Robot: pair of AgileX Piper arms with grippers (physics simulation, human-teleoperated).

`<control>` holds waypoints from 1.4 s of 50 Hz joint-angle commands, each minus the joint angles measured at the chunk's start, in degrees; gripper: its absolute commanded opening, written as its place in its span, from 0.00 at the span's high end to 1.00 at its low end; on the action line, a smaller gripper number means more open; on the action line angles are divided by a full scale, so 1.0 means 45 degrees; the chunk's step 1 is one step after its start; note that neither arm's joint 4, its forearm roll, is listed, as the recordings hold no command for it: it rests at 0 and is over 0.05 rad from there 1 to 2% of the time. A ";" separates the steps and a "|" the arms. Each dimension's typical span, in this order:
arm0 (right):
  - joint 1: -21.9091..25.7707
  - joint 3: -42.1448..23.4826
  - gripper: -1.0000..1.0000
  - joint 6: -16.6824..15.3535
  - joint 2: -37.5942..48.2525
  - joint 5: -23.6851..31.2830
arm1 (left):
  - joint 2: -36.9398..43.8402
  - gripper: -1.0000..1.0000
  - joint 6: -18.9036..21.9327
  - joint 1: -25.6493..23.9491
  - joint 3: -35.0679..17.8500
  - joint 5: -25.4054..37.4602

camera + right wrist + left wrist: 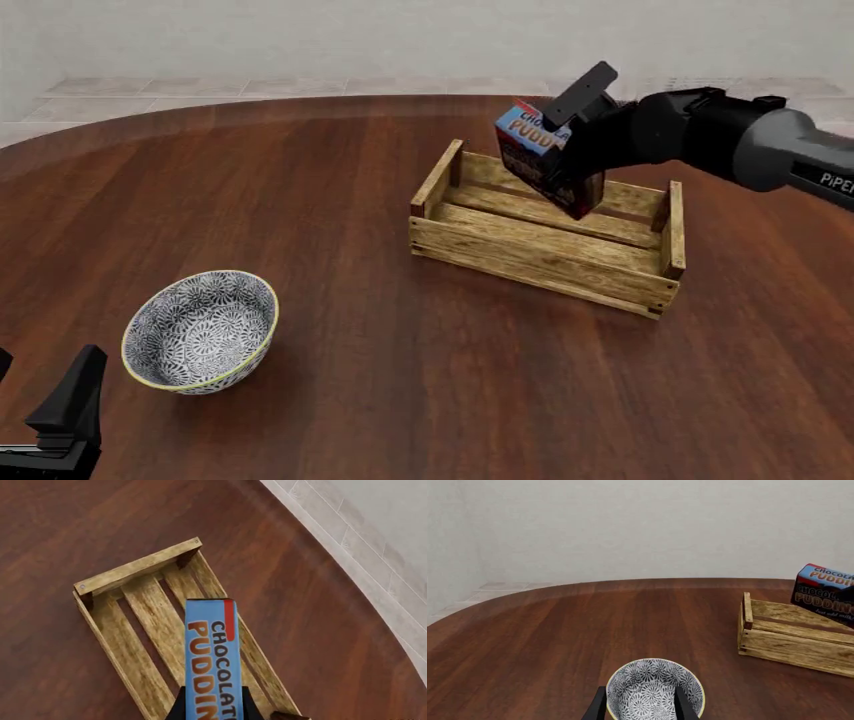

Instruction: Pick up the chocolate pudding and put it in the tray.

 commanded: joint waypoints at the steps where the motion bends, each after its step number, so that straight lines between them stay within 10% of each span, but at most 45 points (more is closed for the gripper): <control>1: -0.0031 0.0056 1.00 0.0367 0.0270 -0.0239 | 0.0000 0.00 0.0000 0.0000 0.0000 0.0000; 70: -0.0127 -0.0046 1.00 0.0769 0.1621 -0.1167 | 0.0000 0.00 0.0000 0.0000 0.0000 0.0000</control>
